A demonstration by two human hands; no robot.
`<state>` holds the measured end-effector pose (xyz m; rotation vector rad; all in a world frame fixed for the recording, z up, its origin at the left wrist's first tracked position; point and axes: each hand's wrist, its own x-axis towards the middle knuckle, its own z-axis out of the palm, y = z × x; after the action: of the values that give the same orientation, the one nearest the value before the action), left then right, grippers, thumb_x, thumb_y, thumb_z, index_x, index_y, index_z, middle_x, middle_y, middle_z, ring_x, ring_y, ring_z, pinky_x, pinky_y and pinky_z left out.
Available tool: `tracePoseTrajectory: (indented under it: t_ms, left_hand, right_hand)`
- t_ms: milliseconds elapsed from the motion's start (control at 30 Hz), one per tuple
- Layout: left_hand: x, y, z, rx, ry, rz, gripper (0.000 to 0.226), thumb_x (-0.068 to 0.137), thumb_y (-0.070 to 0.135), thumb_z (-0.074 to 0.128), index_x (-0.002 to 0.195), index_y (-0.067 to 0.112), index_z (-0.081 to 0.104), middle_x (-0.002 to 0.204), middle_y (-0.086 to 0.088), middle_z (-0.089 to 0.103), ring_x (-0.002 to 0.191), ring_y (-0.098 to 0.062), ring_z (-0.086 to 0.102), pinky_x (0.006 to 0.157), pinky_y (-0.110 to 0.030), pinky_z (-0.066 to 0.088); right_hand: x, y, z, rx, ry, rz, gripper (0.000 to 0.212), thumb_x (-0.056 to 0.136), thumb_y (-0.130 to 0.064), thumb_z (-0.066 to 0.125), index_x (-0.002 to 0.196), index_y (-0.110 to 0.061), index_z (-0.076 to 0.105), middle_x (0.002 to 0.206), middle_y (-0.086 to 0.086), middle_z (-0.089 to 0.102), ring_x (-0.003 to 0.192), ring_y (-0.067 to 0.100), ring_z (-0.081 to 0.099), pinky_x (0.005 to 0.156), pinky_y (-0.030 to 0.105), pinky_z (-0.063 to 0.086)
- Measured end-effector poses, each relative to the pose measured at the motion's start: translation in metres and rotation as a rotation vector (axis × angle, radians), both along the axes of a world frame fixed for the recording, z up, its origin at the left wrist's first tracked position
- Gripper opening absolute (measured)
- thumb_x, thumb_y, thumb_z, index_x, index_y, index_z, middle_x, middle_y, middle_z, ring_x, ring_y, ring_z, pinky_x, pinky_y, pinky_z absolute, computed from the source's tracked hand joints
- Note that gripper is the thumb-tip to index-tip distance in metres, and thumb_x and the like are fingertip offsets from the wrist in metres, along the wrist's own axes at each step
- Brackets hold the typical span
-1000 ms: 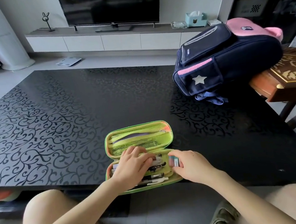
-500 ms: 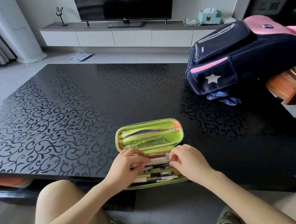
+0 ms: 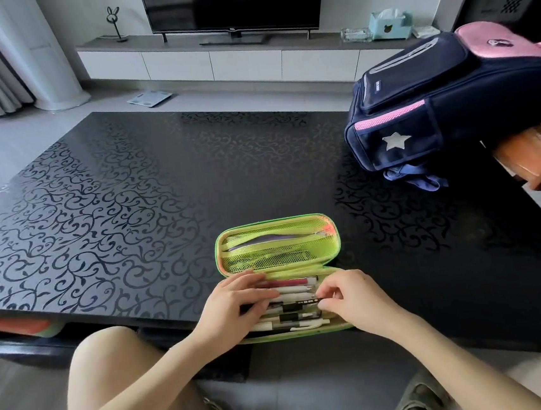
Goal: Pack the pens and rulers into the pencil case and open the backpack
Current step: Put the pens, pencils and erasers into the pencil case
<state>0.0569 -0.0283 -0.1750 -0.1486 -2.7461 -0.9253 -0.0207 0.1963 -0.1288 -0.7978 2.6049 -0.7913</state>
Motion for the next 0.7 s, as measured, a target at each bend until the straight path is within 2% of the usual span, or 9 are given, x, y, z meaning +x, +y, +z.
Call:
tracePoseTrajectory:
  t_ms: [100,200,267,333,400,467,533,600,700]
  left_hand:
    - [0.005,0.001,-0.003,-0.041,-0.034,-0.036,0.036,0.087,0.046,0.038,0.113,0.043,0.062,0.137,0.012,0.048,0.135,-0.006,0.028,0.112,-0.027,0.024]
    - [0.01,-0.002,-0.005,-0.158,-0.058,-0.112,0.043,0.093,0.052,0.028,0.131,0.042,0.045,0.147,0.012,0.031,0.142,-0.008,0.013,0.118,-0.027,0.007]
    - [0.011,-0.005,-0.003,-0.174,-0.074,-0.125,0.047,0.094,0.052,0.023,0.137,0.039,0.035,0.148,0.015,0.028,0.142,-0.005,0.011,0.118,-0.027,0.005]
    - [0.011,-0.007,0.001,-0.143,-0.066,-0.102,0.049,0.092,0.052,0.03,0.138,0.035,0.037,0.143,0.019,0.033,0.14,-0.001,0.017,0.118,-0.028,0.007]
    - [0.009,-0.009,0.006,-0.116,-0.031,-0.057,0.047,0.091,0.048,0.036,0.134,0.03,0.045,0.135,0.021,0.041,0.135,0.002,0.027,0.116,-0.027,0.012]
    - [0.003,-0.012,0.01,-0.091,0.007,0.007,0.044,0.089,0.045,0.038,0.126,0.026,0.055,0.126,0.017,0.055,0.127,0.0,0.041,0.113,-0.029,0.024]
    - [-0.01,-0.016,0.014,-0.097,0.05,0.095,0.04,0.088,0.042,0.042,0.114,0.022,0.063,0.114,0.009,0.065,0.113,-0.009,0.054,0.101,-0.031,0.041]
    - [-0.026,-0.018,0.018,-0.147,0.074,0.168,0.028,0.088,0.033,0.052,0.107,0.019,0.066,0.106,0.004,0.068,0.104,-0.018,0.058,0.089,-0.028,0.042]
    - [-0.052,-0.016,0.019,-0.25,0.075,0.194,0.017,0.085,0.02,0.063,0.101,0.018,0.069,0.098,0.0,0.069,0.096,-0.023,0.059,0.085,-0.032,0.045]
  right_hand:
    - [0.002,0.003,-0.002,0.007,0.001,-0.015,0.018,0.084,-0.02,0.065,0.101,-0.016,0.071,0.071,-0.018,0.052,0.066,-0.001,0.049,0.059,0.01,0.038]
    - [0.004,0.004,-0.004,-0.007,-0.024,-0.018,0.026,0.081,-0.018,0.066,0.107,-0.02,0.066,0.076,-0.014,0.059,0.065,0.001,0.051,0.064,0.011,0.041]
    - [0.002,0.005,-0.003,-0.006,-0.028,-0.003,0.024,0.081,-0.02,0.066,0.105,-0.022,0.065,0.077,-0.013,0.061,0.065,0.002,0.052,0.066,0.016,0.046]
    - [-0.004,0.007,0.001,-0.022,-0.007,-0.026,0.018,0.082,-0.019,0.064,0.099,-0.022,0.067,0.075,-0.012,0.061,0.064,0.004,0.055,0.064,0.022,0.051]
    - [-0.013,0.008,0.005,-0.079,-0.021,-0.087,0.009,0.086,-0.018,0.06,0.091,-0.021,0.067,0.068,-0.007,0.064,0.053,0.009,0.059,0.055,0.022,0.052]
    - [-0.025,0.004,0.003,-0.093,0.051,-0.144,0.011,0.089,-0.019,0.055,0.085,-0.023,0.065,0.065,-0.003,0.068,0.06,0.014,0.063,0.059,0.019,0.049]
    - [-0.042,-0.002,-0.004,-0.055,0.196,-0.229,0.012,0.089,-0.02,0.055,0.094,-0.02,0.066,0.08,-0.005,0.067,0.08,0.014,0.059,0.068,0.023,0.045]
    - [-0.057,-0.009,-0.01,-0.052,0.244,-0.334,0.019,0.09,-0.022,0.056,0.107,-0.016,0.063,0.093,-0.002,0.062,0.088,0.017,0.056,0.071,0.029,0.045]
    - [-0.075,-0.02,-0.017,-0.009,0.21,-0.455,0.03,0.091,-0.029,0.054,0.119,-0.015,0.055,0.107,0.004,0.06,0.097,0.024,0.057,0.074,0.031,0.043]
